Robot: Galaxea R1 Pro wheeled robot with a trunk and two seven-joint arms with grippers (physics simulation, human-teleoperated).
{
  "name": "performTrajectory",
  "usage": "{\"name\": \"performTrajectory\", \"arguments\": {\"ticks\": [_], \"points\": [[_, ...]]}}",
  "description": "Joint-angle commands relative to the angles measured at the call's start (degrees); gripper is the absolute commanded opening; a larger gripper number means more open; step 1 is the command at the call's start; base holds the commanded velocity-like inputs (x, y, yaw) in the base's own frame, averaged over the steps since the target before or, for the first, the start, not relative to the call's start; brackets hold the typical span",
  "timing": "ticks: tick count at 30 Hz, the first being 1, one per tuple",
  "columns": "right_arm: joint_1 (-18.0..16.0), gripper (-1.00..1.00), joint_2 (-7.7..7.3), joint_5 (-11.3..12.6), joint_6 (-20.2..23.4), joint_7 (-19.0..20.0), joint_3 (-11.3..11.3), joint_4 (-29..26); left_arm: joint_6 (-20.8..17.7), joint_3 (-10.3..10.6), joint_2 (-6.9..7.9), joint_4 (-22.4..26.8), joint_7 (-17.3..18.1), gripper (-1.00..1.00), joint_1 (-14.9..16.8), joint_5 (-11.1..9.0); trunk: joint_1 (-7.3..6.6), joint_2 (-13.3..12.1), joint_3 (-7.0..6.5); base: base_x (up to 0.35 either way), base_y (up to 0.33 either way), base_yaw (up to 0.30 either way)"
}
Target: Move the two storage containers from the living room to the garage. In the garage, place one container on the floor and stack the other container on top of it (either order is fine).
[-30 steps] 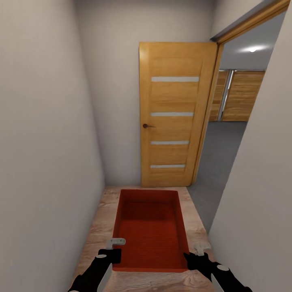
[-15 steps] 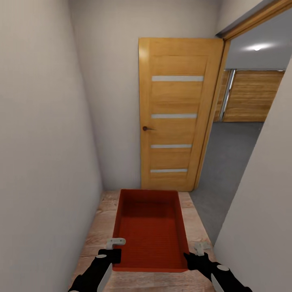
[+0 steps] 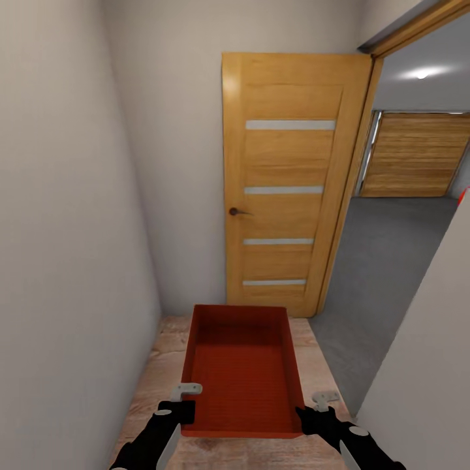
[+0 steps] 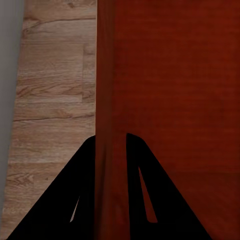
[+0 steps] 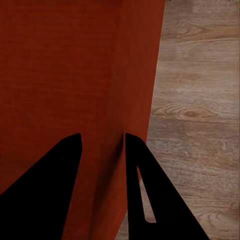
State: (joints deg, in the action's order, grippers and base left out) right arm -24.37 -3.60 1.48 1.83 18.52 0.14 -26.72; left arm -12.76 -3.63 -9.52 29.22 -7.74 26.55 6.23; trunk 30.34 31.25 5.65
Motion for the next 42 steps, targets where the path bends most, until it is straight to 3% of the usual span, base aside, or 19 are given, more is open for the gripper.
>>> {"name": "performTrajectory", "arguments": {"ticks": [1,34,42], "points": [[0.0,-1.0,-0.09,-0.1,0.2,0.0,0.5,-0.1,-0.4,-3.6,-0.06,1.5,-0.2,-1.0,0.1,0.8,0.06,0.1,0.11,0.324,0.0,0.0],[0.0,-1.0,-0.09,-0.2,0.2,0.0,0.5,-0.1,-0.4,-3.6,-0.06,1.5,-0.2,-1.0,0.1,0.8,0.06,0.1,0.11,0.323,0.07,-0.001],[0.0,-1.0,-0.09,-0.2,0.2,0.0,0.5,-0.1,-0.4,-3.6,-0.06,1.5,-0.2,-1.0,0.1,0.7,0.06,0.1,0.11,0.121,0.029,-0.192]]}}
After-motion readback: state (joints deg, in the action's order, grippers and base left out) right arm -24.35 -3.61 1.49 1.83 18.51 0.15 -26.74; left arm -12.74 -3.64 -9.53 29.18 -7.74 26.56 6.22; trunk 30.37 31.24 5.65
